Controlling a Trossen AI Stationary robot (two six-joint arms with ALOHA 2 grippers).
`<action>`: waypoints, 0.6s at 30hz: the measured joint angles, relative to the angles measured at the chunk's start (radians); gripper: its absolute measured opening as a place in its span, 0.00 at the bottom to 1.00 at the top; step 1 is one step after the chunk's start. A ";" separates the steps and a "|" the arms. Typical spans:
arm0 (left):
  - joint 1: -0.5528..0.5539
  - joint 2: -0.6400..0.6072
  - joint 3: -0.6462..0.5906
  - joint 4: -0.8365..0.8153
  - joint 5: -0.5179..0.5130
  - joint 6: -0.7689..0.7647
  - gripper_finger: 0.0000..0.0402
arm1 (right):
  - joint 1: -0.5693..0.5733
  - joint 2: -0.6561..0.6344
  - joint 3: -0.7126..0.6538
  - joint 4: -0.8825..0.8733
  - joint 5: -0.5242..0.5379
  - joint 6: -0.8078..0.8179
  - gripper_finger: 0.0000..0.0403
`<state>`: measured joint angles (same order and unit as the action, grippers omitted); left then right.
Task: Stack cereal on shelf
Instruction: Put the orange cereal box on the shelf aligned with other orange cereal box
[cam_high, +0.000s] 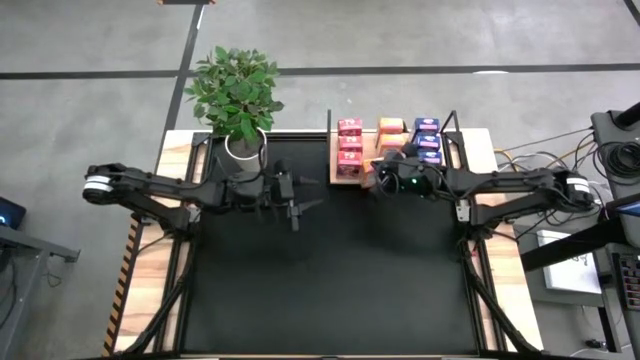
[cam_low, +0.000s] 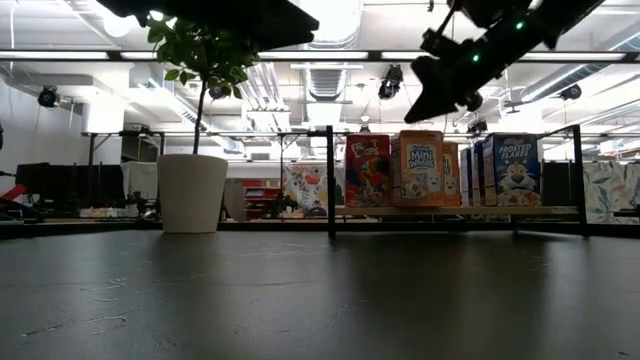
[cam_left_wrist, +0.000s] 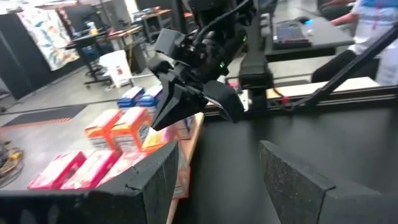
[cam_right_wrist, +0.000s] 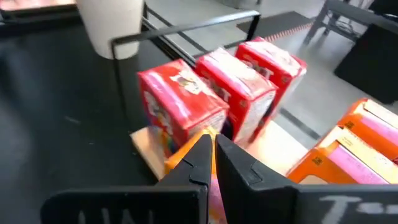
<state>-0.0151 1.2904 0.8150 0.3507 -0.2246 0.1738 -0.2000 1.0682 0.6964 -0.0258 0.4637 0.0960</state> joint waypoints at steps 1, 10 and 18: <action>0.000 0.001 0.000 -0.001 -0.008 0.000 0.51 | -0.011 0.010 0.003 0.001 0.000 -0.001 0.03; 0.002 0.003 0.000 -0.001 -0.030 0.000 0.51 | -0.055 0.080 0.006 0.003 0.020 -0.036 0.03; 0.005 0.003 0.000 -0.011 -0.032 0.004 0.51 | -0.056 0.046 0.006 -0.086 0.093 -0.052 0.03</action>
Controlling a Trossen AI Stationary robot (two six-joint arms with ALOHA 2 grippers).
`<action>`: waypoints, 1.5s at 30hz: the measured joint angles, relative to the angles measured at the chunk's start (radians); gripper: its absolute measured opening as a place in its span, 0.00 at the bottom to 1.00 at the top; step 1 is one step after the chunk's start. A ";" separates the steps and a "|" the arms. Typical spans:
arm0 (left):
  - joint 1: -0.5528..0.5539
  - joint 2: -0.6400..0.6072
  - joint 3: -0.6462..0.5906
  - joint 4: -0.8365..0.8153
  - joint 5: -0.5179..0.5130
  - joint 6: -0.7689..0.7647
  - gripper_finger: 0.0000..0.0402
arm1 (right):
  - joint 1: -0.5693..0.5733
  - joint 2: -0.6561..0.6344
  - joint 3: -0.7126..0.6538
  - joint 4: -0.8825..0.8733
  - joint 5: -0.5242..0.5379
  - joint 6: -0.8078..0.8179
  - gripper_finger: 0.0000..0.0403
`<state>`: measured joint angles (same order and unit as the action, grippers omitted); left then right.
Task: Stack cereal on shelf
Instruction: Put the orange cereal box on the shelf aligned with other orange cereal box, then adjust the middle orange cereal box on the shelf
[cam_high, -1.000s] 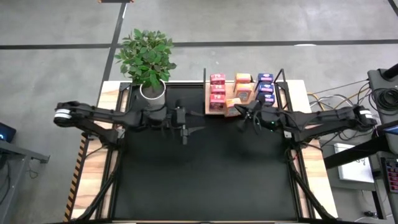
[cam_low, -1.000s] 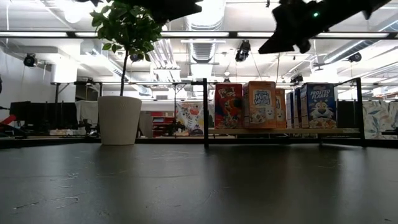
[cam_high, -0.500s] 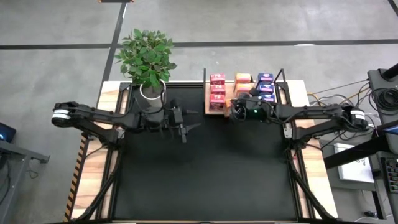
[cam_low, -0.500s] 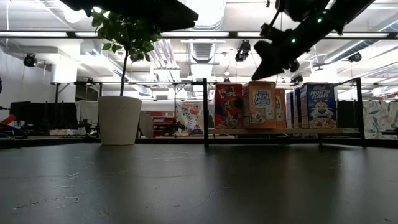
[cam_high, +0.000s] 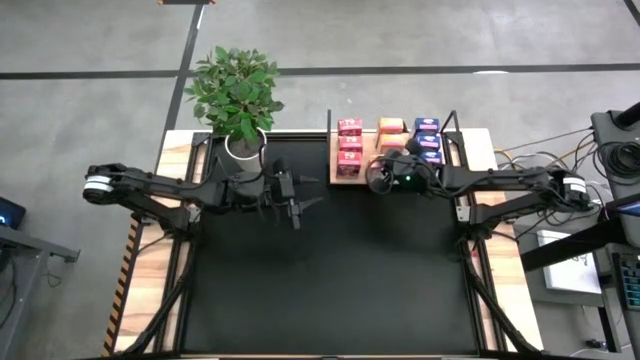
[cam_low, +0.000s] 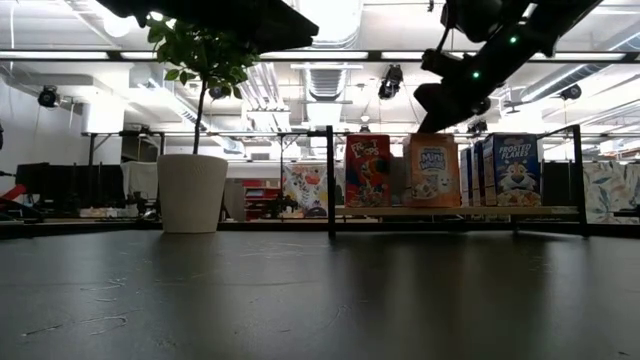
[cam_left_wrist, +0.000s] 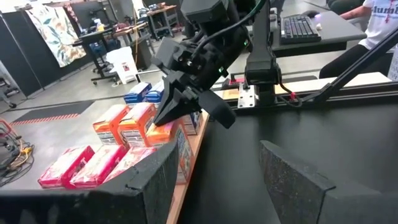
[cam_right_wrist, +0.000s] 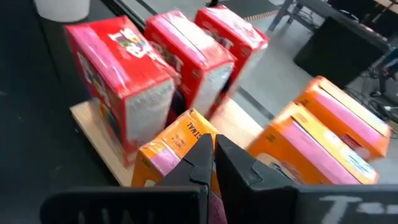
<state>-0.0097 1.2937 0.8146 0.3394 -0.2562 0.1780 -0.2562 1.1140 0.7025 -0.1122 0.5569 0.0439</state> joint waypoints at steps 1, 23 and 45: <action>0.000 0.000 0.000 -0.001 0.000 0.000 0.51 | 0.000 -0.008 0.000 -0.016 0.013 0.000 0.03; 0.001 0.000 0.000 -0.011 -0.077 0.012 0.51 | 0.000 -0.071 -0.003 -0.121 0.087 0.037 0.03; -0.085 -0.038 -0.002 -0.022 -0.077 -0.018 0.51 | -0.049 -0.160 0.163 -0.273 -0.187 0.134 0.02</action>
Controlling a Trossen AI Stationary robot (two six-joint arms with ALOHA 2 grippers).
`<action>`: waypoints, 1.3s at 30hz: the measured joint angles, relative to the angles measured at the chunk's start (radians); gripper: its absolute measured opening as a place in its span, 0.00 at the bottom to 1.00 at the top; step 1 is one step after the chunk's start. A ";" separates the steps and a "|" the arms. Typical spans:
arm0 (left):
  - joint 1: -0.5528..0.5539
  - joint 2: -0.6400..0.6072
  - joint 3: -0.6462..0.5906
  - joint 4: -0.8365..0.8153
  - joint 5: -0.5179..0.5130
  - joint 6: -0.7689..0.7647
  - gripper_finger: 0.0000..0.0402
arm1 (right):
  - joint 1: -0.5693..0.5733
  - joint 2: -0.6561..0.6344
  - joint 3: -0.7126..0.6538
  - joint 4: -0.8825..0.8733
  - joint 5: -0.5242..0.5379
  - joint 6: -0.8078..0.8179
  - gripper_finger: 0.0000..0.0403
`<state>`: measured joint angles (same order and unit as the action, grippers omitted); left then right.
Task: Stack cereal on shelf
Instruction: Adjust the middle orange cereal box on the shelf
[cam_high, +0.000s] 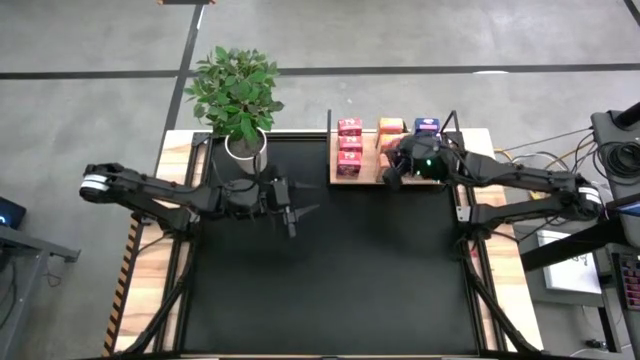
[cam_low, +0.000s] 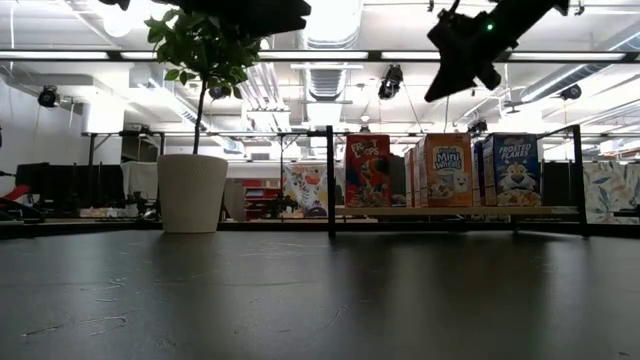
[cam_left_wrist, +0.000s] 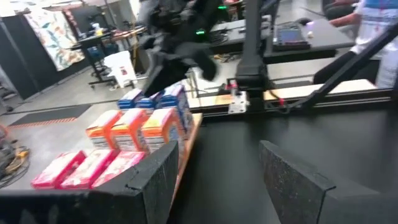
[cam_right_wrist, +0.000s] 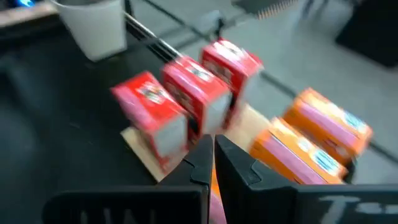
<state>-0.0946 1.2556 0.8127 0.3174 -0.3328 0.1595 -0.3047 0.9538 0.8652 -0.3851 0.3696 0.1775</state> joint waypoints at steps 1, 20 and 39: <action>-0.007 -0.001 0.000 0.000 0.000 0.000 0.51 | -0.024 0.009 0.020 -0.039 -0.018 0.013 0.02; -0.010 -0.078 -0.002 -0.146 -0.207 0.040 0.51 | -0.333 0.300 0.278 -0.336 -0.212 0.009 0.02; -0.008 -0.082 -0.002 -0.150 -0.208 0.041 0.51 | -0.315 0.313 0.276 -0.312 -0.213 0.021 0.02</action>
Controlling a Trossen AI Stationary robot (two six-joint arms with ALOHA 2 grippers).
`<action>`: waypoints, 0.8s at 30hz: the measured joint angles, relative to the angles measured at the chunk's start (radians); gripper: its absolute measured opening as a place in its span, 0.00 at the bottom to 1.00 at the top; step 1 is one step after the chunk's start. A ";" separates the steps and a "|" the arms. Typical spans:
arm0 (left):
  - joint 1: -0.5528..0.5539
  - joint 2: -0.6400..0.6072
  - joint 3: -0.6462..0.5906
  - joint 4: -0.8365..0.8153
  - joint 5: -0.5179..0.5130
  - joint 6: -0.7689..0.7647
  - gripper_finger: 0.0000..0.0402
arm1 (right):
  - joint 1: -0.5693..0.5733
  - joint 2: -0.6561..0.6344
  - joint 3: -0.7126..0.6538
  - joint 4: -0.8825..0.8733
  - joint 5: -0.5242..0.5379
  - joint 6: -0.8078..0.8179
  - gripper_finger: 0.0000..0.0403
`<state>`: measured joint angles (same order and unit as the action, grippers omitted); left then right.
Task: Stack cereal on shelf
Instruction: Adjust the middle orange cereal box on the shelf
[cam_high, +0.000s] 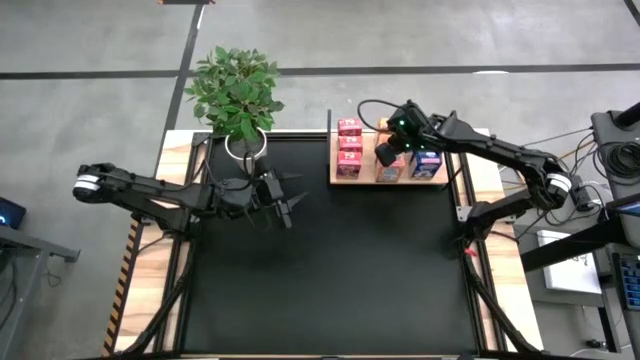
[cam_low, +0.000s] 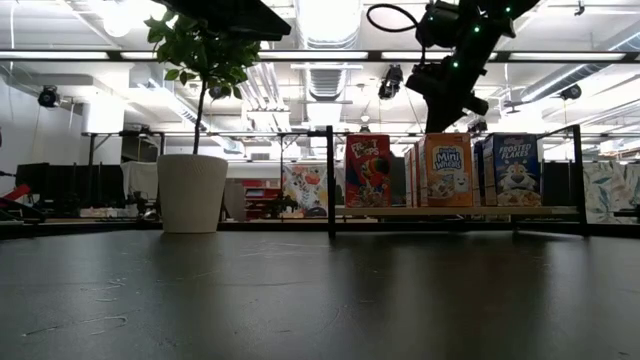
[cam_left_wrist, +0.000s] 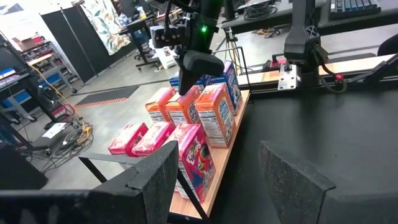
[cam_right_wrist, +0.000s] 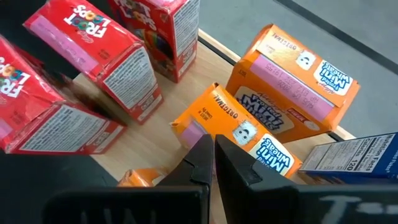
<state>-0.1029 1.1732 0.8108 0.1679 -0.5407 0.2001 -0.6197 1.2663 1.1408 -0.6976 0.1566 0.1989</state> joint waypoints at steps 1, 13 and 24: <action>0.000 0.000 0.000 0.001 0.000 0.000 0.51 | 0.000 0.000 0.000 0.000 0.000 0.000 0.02; 0.000 0.000 0.000 0.001 0.000 0.000 0.51 | 0.000 -0.002 -0.011 0.088 0.001 -0.035 0.02; 0.000 0.000 0.000 0.002 0.000 0.000 0.51 | 0.005 -0.002 -0.076 0.137 -0.002 -0.074 0.02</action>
<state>-0.1028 1.1732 0.8108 0.1696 -0.5407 0.2005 -0.6144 1.2648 1.0649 -0.5606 0.1549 0.1250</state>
